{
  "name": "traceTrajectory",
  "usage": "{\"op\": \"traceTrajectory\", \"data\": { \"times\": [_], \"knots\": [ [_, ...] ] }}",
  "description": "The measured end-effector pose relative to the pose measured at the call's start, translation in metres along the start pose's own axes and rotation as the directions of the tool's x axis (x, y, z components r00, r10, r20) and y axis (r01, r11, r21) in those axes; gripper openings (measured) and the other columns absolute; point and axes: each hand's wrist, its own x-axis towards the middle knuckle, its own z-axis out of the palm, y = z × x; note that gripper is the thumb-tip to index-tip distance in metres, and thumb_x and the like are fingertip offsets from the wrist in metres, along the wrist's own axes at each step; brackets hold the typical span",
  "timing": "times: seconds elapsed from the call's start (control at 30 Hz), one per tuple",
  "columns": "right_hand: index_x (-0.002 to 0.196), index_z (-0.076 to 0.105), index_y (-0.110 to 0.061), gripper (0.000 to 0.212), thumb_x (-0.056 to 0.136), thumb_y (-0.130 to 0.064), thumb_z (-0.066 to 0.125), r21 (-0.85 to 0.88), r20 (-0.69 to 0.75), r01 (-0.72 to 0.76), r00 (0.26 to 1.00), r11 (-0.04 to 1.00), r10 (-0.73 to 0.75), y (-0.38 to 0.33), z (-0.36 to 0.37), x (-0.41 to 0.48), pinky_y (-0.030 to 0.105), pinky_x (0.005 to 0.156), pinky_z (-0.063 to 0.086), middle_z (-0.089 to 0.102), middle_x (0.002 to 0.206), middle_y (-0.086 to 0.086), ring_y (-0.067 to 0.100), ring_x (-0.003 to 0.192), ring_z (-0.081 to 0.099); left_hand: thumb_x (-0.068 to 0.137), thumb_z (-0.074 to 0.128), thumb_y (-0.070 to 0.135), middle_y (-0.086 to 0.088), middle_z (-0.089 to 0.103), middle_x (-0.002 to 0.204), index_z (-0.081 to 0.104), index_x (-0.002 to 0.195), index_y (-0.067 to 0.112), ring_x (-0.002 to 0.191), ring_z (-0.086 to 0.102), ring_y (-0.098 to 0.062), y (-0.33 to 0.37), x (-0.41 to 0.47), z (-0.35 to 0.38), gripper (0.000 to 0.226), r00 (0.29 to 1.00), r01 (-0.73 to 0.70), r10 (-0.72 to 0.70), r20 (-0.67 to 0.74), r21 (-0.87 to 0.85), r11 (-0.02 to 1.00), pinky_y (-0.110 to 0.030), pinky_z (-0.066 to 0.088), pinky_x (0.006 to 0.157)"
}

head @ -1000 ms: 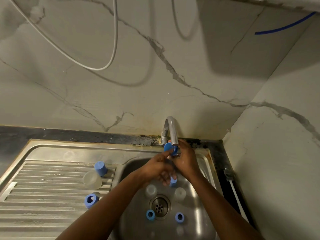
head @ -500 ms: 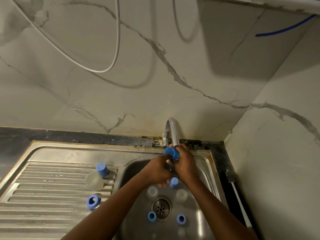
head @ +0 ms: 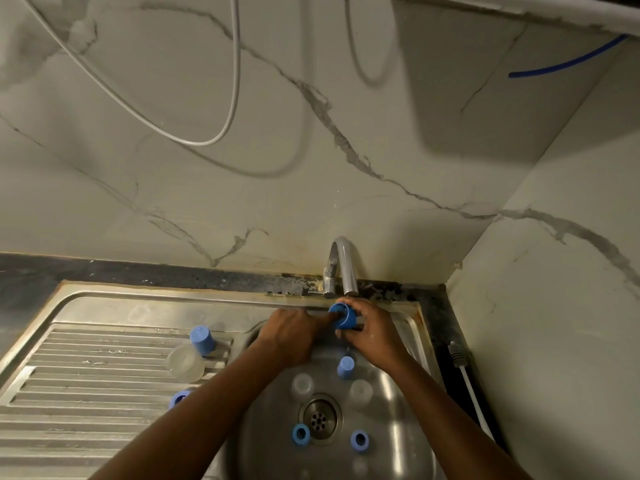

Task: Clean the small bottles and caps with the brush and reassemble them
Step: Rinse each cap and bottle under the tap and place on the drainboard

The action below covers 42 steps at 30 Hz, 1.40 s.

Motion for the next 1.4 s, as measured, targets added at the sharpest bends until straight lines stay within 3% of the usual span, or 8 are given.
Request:
{"op": "traceTrajectory", "data": {
  "times": [0.17,0.3,0.47,0.6,0.8,1.07,1.2,1.4],
  "knots": [
    [0.136,0.061,-0.031,0.066,0.080,-0.009,0.086,0.053,0.061,0.055,0.996,0.997,-0.058,-0.002,-0.014,0.002,0.026,0.102,0.054,0.058,0.140,-0.011,0.007,0.126,0.057,0.110,0.045,0.032,-0.007,0.060,0.100,0.001,0.161,0.051,0.078,0.061,-0.018,-0.019,0.008,0.016,0.070,0.995,-0.054,0.062,-0.075,0.110,0.993,-0.037,0.057,0.077],
    [0.136,0.062,-0.032,0.062,0.082,-0.015,0.087,0.361,0.166,-0.067,0.986,0.930,0.007,0.003,-0.023,0.001,0.031,0.099,0.057,0.068,0.133,-0.009,0.010,0.122,0.066,0.098,0.063,0.025,0.006,0.064,0.105,0.020,0.162,0.043,0.088,0.062,-0.008,-0.015,0.003,0.025,0.079,0.997,-0.057,0.040,-0.063,-0.308,0.950,-0.031,0.057,0.088],
    [0.134,0.063,-0.015,0.044,0.092,-0.012,0.074,0.788,0.233,-0.252,0.967,0.561,0.107,0.014,-0.016,-0.005,0.048,0.101,0.057,0.068,0.133,0.011,0.034,0.122,0.067,0.092,0.072,0.010,0.006,0.071,0.099,0.038,0.158,0.026,0.083,0.070,0.002,-0.006,-0.002,0.023,0.076,0.995,-0.068,0.103,0.009,-0.693,0.717,-0.018,0.056,0.082],
    [0.135,0.064,-0.012,0.041,0.096,-0.024,0.067,0.856,0.255,-0.323,0.943,0.402,0.216,0.009,-0.009,-0.005,0.040,0.090,0.060,0.070,0.126,0.022,0.033,0.107,0.071,0.092,0.071,0.014,0.009,0.065,0.101,0.032,0.160,0.032,0.092,0.066,-0.008,0.003,-0.001,0.007,0.081,0.992,-0.111,0.122,-0.015,-0.546,0.830,-0.018,0.049,0.083],
    [0.125,0.072,-0.010,0.047,0.099,-0.049,0.061,0.804,0.247,-0.375,0.917,0.462,0.314,0.006,-0.005,-0.001,0.030,0.071,0.053,0.067,0.087,0.012,0.015,0.073,0.059,0.107,0.056,0.034,-0.004,0.061,0.095,0.003,0.162,0.052,0.078,0.058,-0.019,-0.011,0.012,-0.003,0.079,0.995,-0.063,0.066,-0.080,0.038,0.997,-0.034,0.052,0.079],
    [0.119,0.072,-0.010,0.047,0.101,-0.051,0.057,0.753,0.145,-0.317,0.935,0.577,0.325,-0.004,-0.011,0.007,0.028,0.063,0.045,0.062,0.076,0.006,0.012,0.065,0.054,0.099,0.062,0.025,0.001,0.065,0.104,0.010,0.164,0.045,0.087,0.064,-0.017,-0.005,0.011,0.014,0.085,0.987,-0.114,0.085,-0.140,-0.221,0.969,-0.034,0.056,0.083],
    [0.115,0.071,-0.008,0.040,0.100,-0.044,0.060,0.806,0.138,-0.326,0.915,0.494,0.380,-0.011,-0.003,0.007,0.028,0.064,0.048,0.067,0.072,0.007,0.014,0.063,0.058,0.093,0.071,0.007,-0.009,0.075,0.092,0.048,0.146,0.025,0.072,0.072,-0.018,0.004,0.009,0.014,0.062,0.988,-0.085,0.157,-0.011,-0.874,0.478,-0.031,0.063,0.068],
    [0.130,0.069,-0.012,0.039,0.104,-0.038,0.057,0.854,0.232,-0.351,0.917,0.384,0.323,-0.015,-0.005,0.007,0.031,0.066,0.058,0.075,0.112,0.015,0.022,0.085,0.066,0.099,0.058,-0.001,-0.029,0.073,0.114,0.043,0.148,0.038,0.075,0.067,-0.024,0.018,-0.007,0.004,0.064,0.973,0.127,0.209,0.101,-0.986,-0.112,-0.030,0.056,0.066]
  ]
}}
